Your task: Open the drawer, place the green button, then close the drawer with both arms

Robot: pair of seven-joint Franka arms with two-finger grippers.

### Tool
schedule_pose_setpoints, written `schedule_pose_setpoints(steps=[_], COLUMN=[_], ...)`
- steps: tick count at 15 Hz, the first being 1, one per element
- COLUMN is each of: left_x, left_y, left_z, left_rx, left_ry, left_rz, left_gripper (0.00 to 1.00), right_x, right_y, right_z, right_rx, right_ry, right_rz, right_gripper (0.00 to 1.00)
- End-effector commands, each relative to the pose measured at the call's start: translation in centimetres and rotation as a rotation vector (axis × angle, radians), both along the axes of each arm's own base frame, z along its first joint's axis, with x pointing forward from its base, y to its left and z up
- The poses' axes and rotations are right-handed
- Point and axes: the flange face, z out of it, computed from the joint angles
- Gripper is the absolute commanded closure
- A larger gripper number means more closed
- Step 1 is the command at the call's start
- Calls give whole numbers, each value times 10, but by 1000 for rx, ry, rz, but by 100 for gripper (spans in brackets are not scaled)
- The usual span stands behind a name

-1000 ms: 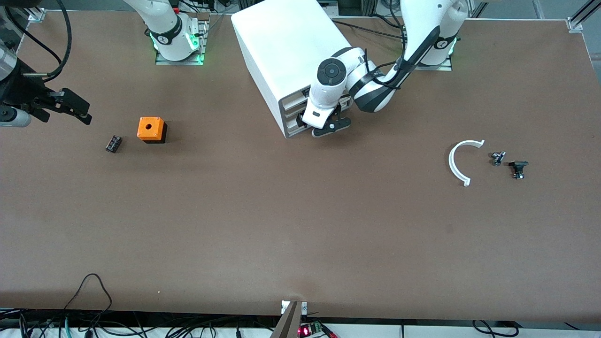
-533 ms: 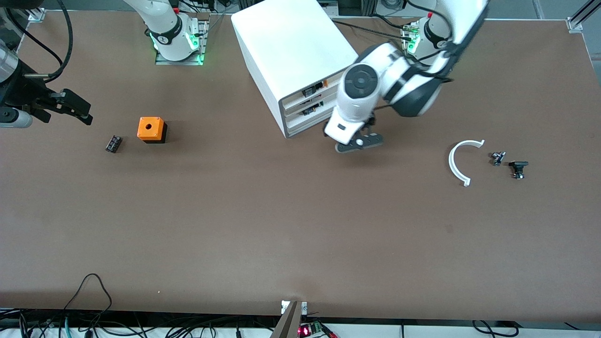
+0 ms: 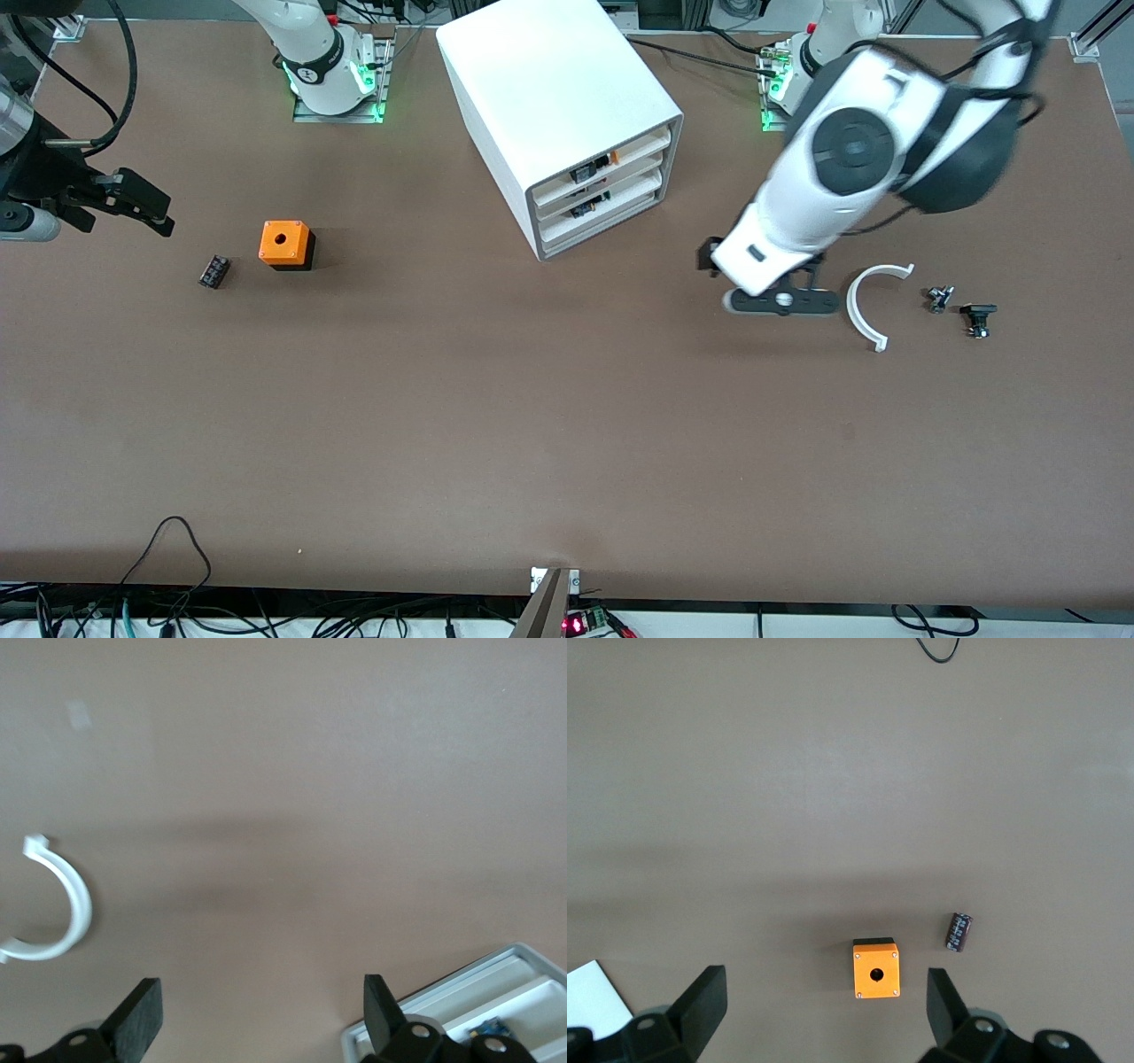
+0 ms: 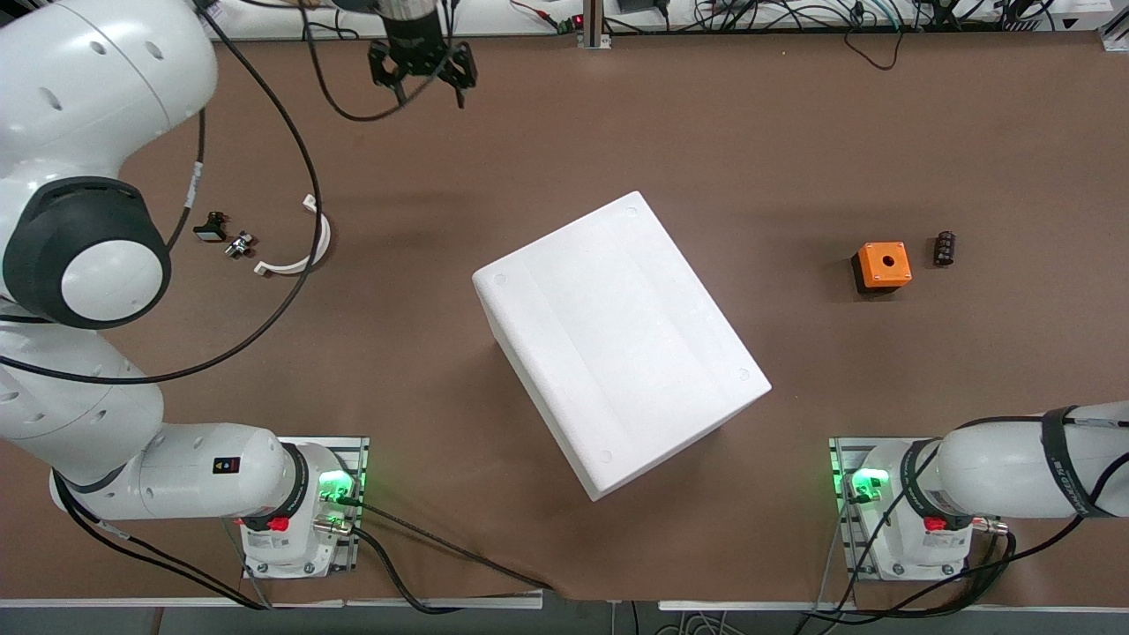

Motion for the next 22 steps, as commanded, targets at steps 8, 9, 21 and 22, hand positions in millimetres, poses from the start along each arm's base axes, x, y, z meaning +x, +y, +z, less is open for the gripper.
schedule_pose_setpoints(steps=[8,9,21,22], left_x=[-13,-16,-34,-29], left_y=[171,184,217,219], left_z=[73,70,80,82], left_rx=[-103,-101,-62,-63], left_ry=[-95,-146,-70,-73], left_rz=[-121,-165,-120,-117], left_gripper=[0,0,0,0], right_x=[5,5,6,6], right_y=[-1,-1,-1,-1], right_z=[4,4,3,3], right_rx=[-14,-14,-14,-14], right_ry=[-4,-4,-10,-10], right_rz=[8,8,13,13], right_gripper=[0,0,0,0])
